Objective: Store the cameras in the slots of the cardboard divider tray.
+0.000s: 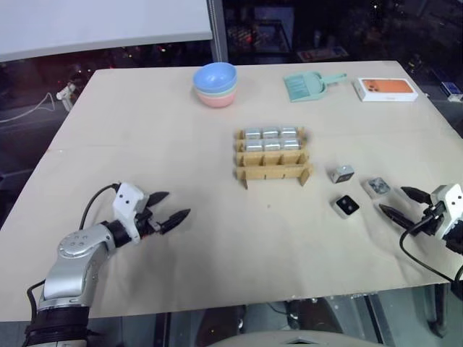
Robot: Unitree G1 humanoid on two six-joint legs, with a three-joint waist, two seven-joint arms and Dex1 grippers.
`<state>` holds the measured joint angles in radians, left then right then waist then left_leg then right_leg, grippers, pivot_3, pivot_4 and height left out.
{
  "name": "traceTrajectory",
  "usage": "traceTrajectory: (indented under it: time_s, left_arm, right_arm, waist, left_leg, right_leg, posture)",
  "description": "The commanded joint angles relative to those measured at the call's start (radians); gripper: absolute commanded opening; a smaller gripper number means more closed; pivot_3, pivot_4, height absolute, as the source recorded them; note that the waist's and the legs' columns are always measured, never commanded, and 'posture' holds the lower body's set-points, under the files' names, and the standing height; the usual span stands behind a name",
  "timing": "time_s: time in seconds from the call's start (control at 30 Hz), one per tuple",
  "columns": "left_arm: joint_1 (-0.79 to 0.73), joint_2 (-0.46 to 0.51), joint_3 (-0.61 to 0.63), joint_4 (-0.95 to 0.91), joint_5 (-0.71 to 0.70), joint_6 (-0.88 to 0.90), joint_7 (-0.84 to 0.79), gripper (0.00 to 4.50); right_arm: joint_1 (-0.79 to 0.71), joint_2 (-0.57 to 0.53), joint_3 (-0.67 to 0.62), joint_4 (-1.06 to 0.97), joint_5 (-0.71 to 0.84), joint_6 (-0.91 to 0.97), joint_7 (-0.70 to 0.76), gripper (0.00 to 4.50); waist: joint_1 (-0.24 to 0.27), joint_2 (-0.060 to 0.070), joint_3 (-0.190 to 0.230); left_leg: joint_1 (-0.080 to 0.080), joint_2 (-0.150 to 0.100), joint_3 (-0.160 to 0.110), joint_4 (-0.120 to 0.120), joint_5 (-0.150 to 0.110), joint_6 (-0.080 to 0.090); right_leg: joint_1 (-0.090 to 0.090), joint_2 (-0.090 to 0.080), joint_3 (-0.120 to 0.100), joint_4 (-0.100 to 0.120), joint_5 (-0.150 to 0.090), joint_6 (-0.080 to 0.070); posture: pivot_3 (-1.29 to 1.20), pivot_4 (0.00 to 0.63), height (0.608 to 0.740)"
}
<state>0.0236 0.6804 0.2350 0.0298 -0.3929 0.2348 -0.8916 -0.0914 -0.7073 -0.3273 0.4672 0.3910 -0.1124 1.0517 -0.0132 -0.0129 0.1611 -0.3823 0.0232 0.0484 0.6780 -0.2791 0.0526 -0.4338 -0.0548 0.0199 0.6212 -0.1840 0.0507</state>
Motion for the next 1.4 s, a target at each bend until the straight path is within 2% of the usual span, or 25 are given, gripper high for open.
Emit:
traceTrajectory:
  time_s: [0.03,0.2,0.73,1.13,1.4]
  left_arm:
    - [0.001,-0.007,0.008,0.05,0.015,-0.046,-0.008,4.43]
    - [-0.007,-0.014,0.017,0.135,0.008,-0.116,-0.053,4.43]
    - [-0.029,0.008,0.031,0.197,-0.01,-0.152,-0.104,4.43]
    - [-0.006,0.005,0.057,0.031,-0.101,-0.086,-0.12,4.43]
    - [-0.023,0.069,0.025,-0.162,-0.138,0.06,-0.127,4.43]
  right_arm:
    - [0.004,-0.024,-0.036,-0.039,0.019,0.003,-0.001,4.5]
    - [0.008,-0.026,-0.038,-0.042,0.018,0.004,-0.002,4.5]
    - [0.022,-0.024,-0.035,-0.06,0.017,0.015,0.0,4.5]
    - [0.033,-0.02,-0.038,-0.086,0.031,0.027,0.004,4.5]
    - [0.038,-0.028,-0.021,-0.126,0.015,0.072,-0.025,4.5]
  waist:
    - [0.0,0.0,0.0]
    - [0.001,0.001,0.0]
    - [-0.001,0.001,0.0]
    - [0.0,-0.001,0.001]
    - [0.002,-0.002,0.002]
  left_leg:
    - [0.0,0.0,0.0,0.0,0.0,0.0]
    - [0.0,0.0,0.0,0.0,0.0,0.0]
    - [0.001,0.0,0.0,-0.001,0.0,0.0]
    - [-0.005,0.0,0.001,-0.002,0.0,0.0]
    - [-0.007,-0.001,0.0,-0.002,0.0,0.0]
  right_leg:
    - [0.0,0.0,0.0,0.0,0.0,0.0]
    - [0.0,0.0,0.0,0.0,0.0,0.0]
    - [0.0,0.0,0.0,0.0,0.0,0.0]
    - [-0.006,0.0,0.001,0.0,0.0,0.0]
    - [-0.007,0.0,0.0,-0.001,0.0,0.0]
  posture:
    - [0.0,0.15,0.74]
    - [0.0,0.15,0.74]
    - [0.0,0.15,0.74]
    - [0.0,0.15,0.74]
    - [0.0,0.15,0.74]
